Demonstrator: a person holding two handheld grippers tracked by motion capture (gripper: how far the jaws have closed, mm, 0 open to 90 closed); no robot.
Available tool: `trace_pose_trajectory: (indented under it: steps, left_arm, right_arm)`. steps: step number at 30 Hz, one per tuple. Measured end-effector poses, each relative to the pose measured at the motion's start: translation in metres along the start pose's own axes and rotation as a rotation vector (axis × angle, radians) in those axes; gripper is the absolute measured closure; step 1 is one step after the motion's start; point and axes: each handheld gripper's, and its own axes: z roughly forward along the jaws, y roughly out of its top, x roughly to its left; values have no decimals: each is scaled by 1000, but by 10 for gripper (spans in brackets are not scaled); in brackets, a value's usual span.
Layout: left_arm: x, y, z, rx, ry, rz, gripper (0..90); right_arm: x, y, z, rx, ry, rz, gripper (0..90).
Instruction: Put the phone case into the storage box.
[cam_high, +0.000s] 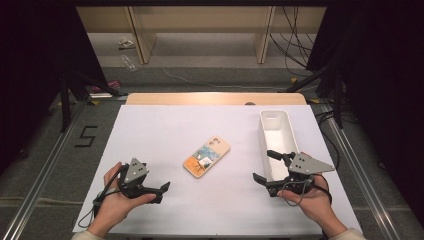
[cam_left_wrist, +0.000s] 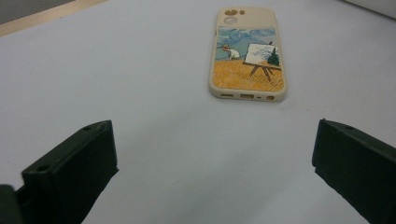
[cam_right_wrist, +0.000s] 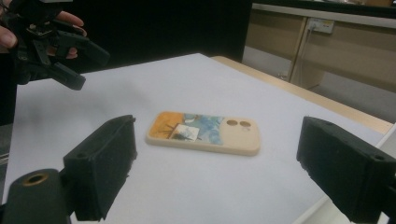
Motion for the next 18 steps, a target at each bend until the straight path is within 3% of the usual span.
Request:
trace_pose_trajectory:
  steps: [12, 16, 18]
  left_arm:
    - [-3, 2, 2, 3, -3, -1, 6]
    - [-2, 1, 5, 10, 0, -18, 62]
    - [-1, 2, 6, 9, 25, -36, 169]
  right_arm:
    - [1, 1, -1, -10, -3, 0, 127]
    - [1, 1, -1, -10, -3, 4, 127]
    - [1, 1, -1, -12, -4, 4, 127]
